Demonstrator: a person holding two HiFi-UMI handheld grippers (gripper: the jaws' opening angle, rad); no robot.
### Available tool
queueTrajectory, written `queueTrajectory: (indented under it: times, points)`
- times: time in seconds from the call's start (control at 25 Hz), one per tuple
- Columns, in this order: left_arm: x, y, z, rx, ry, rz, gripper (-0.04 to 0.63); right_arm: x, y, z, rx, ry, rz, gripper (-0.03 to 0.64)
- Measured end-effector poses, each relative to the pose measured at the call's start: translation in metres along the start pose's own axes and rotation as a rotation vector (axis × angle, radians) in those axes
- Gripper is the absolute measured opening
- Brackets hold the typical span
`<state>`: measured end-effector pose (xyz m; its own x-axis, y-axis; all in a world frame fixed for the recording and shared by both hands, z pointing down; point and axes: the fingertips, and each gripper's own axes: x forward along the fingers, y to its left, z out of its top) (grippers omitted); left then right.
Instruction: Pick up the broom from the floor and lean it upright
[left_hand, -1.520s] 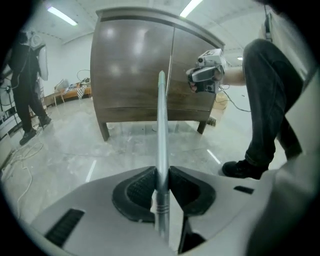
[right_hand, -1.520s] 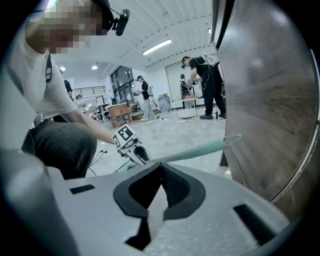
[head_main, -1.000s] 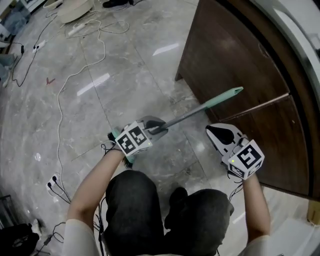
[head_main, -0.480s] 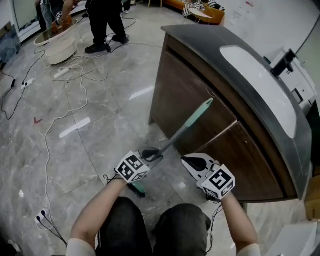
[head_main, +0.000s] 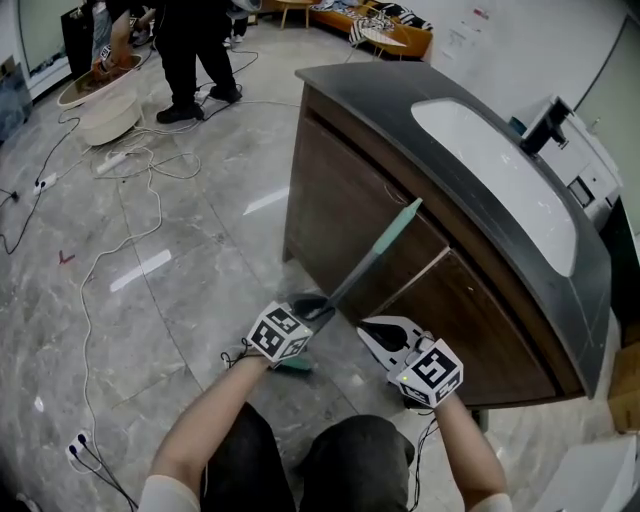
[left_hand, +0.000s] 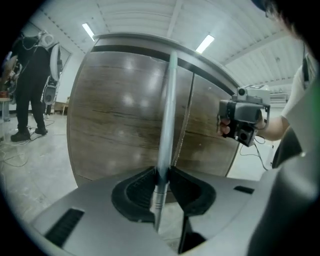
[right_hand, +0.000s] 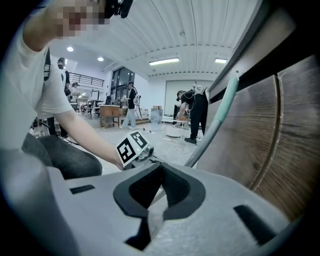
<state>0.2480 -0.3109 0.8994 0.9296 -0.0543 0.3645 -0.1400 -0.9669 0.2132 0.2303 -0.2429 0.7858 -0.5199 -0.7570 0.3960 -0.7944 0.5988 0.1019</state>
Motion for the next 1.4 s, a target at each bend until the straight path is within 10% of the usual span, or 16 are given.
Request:
queueTrajectory:
  times: [1.0, 1.4]
  points:
    - [-0.043, 0.01, -0.043, 0.01, -0.07, 0.037, 0.166, 0.048, 0.011, -0.061, 0.155, -0.01, -0.036, 0.002]
    - [-0.074, 0.02, -0.082, -0.007, -0.107, 0.101, 0.033, 0.087, 0.015, -0.087, 0.208, 0.007, -0.024, 0.0]
